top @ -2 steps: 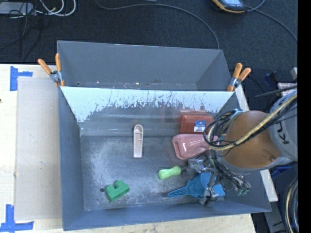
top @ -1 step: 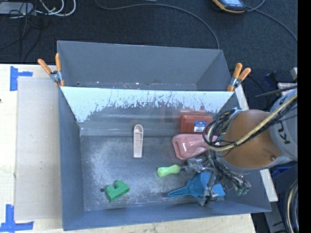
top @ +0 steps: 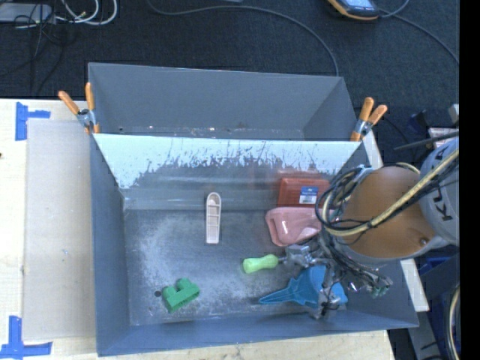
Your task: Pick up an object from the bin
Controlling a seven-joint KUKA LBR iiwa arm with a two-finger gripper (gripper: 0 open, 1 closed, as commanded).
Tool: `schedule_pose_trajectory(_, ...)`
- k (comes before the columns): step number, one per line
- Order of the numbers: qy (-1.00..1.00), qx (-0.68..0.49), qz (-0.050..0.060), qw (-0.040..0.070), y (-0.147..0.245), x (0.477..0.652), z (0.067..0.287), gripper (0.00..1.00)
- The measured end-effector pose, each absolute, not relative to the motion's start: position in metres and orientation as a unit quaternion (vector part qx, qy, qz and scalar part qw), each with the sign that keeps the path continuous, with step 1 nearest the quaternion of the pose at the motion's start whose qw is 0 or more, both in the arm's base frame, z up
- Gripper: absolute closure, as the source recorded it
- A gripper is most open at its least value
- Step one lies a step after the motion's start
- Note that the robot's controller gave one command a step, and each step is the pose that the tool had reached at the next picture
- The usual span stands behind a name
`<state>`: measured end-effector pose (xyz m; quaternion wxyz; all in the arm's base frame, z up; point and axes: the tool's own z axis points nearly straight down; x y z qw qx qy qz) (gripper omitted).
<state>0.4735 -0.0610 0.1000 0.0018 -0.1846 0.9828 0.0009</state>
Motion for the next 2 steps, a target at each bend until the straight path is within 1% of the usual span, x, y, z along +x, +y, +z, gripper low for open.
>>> schedule_pose_trajectory(1,0.986,-0.165,0.000,0.007,-0.0698,0.4819,0.0711,0.00)
schedule_pose_trajectory(2,0.950,-0.312,0.001,0.004,-0.0730,0.4771,0.0700,1.00)
